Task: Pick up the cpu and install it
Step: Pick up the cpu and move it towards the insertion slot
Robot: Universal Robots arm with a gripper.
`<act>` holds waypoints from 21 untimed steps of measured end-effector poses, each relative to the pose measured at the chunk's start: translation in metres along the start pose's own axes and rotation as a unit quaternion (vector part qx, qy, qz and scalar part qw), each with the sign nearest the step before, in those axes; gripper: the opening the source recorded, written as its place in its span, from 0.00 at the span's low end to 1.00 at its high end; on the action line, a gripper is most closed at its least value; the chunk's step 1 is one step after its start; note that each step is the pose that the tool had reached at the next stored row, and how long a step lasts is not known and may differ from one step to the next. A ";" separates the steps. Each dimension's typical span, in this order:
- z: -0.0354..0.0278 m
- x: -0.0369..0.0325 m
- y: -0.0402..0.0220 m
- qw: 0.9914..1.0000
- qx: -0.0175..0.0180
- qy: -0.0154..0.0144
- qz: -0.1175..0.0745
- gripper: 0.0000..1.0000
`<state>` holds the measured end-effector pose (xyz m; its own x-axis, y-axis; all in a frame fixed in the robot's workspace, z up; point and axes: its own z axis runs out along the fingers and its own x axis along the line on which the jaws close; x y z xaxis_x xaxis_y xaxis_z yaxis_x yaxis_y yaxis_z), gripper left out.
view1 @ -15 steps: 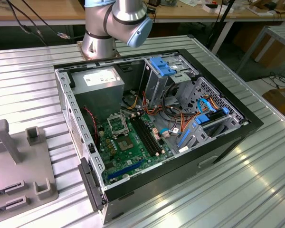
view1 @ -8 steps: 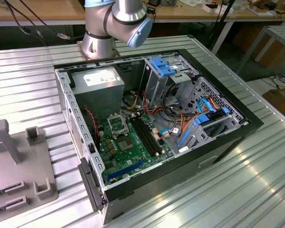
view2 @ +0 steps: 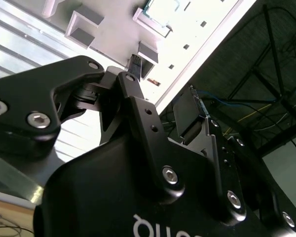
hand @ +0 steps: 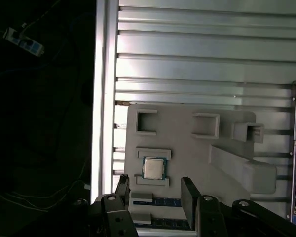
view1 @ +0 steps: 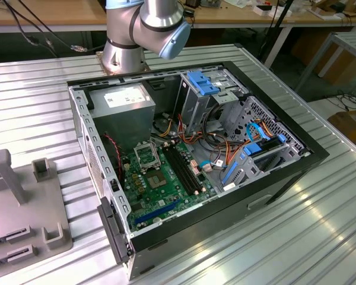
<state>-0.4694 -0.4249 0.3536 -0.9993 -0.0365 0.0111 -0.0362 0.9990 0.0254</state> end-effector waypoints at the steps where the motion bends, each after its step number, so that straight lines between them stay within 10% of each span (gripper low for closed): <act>1: 0.0000 0.0000 0.0000 1.000 0.000 0.000 0.000 0.54; 15: 0.0029 0.0001 -0.0040 1.000 0.000 0.000 0.000 0.54; 17: 0.0195 0.0005 -0.0214 1.000 0.000 0.000 0.000 0.54; 21: 0.0347 -0.0026 -0.0223 1.000 0.000 0.000 0.000 0.54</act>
<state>-0.4663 -0.4462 0.3183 -0.9993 -0.0365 0.0114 -0.0362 0.9990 0.0255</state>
